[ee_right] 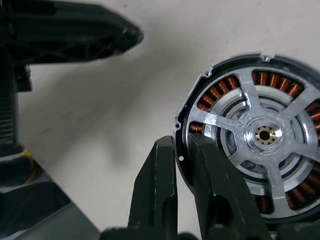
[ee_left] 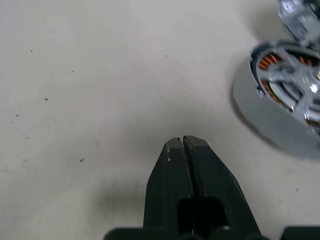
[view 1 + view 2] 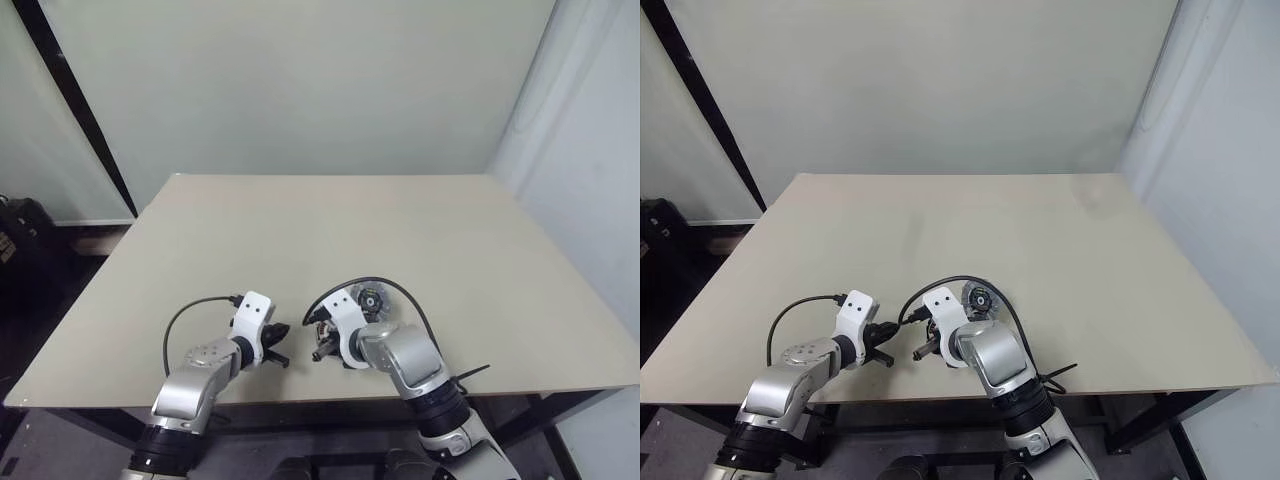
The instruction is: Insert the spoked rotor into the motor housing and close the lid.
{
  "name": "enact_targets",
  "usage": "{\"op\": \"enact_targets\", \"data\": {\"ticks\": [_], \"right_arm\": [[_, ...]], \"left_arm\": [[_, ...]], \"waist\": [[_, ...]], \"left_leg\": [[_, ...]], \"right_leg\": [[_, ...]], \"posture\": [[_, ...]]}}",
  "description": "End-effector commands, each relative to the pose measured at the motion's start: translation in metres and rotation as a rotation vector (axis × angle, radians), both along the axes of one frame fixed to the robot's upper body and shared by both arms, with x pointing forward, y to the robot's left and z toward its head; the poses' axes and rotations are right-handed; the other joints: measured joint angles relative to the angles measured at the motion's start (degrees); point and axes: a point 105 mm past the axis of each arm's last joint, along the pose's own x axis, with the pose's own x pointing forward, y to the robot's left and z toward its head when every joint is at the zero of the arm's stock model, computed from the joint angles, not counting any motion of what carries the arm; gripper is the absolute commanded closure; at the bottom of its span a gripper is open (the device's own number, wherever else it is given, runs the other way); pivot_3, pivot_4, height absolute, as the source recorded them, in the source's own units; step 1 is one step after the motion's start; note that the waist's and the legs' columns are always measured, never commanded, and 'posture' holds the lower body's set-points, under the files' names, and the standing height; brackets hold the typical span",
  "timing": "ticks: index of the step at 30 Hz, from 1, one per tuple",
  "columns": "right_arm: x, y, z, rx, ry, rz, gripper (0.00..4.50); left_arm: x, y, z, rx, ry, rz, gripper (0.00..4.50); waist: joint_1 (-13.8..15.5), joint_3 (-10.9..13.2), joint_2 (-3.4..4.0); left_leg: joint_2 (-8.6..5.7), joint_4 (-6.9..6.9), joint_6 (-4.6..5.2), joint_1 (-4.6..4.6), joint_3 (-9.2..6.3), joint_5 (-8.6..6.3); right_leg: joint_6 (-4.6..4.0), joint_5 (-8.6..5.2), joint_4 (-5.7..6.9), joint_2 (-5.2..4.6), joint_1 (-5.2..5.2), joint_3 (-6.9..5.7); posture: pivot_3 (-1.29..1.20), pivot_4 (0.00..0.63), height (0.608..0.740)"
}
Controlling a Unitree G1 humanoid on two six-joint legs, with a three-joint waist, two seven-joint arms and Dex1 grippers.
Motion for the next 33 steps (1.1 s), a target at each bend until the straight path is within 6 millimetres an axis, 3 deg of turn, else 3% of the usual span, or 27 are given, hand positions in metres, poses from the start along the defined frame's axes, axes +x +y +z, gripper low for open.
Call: {"op": "enact_targets", "data": {"ticks": [1,6,19,25,29,33], "right_arm": [[-0.019,0.038,0.019,0.15,0.06,0.048,4.42],[-0.018,0.044,0.026,0.166,0.018,0.08,4.42],[-0.029,0.048,0.053,0.163,-0.089,0.23,0.16],[-0.029,0.027,0.06,0.03,-0.213,0.453,0.03],[-0.025,-0.005,0.045,-0.149,-0.271,0.636,0.03],[-0.019,-0.022,0.031,-0.257,-0.332,0.73,0.03]], "left_arm": [[0.009,-0.001,0.013,0.008,-0.061,0.004,4.5],[0.008,-0.004,0.012,0.01,-0.059,-0.001,4.5],[0.011,-0.006,0.011,0.013,-0.06,-0.015,4.5],[0.008,-0.005,0.009,0.012,-0.052,-0.037,4.5],[0.005,-0.003,0.007,0.016,-0.036,-0.053,4.5],[0.003,-0.001,0.006,0.019,-0.029,-0.059,4.5]], "waist": [[0.0,0.0,0.0],[0.0,0.0,0.0],[0.0,0.0,0.01],[0.0,0.0,0.02],[0.0,0.0,0.03],[-0.1,0.0,0.02]], "left_leg": [[0.0,0.0,0.0,0.0,0.0,0.0],[0.0,0.0,0.0,0.01,0.01,0.0],[0.01,0.11,0.01,-0.02,0.02,0.01],[0.01,0.19,0.01,0.0,0.0,0.01],[-0.04,0.31,0.01,-0.03,0.02,0.01],[0.02,0.21,0.01,-0.03,0.08,0.01]], "right_leg": [[0.0,0.0,0.0,0.0,0.0,0.0],[-0.03,-0.02,0.0,0.0,0.01,0.0],[-0.1,-0.06,0.08,-0.01,-0.04,0.0],[-0.1,-0.07,0.19,-0.02,-0.05,-0.04],[-0.12,-0.08,0.11,-0.09,-0.05,-0.06],[-0.12,-0.08,0.04,-0.05,-0.04,-0.05]], "posture": [[0.0,0.0,0.74],[0.0,0.0,0.74],[0.0,0.0,0.74],[0.0,0.0,0.74],[0.0,0.0,0.74],[0.0,0.0,0.74]]}}
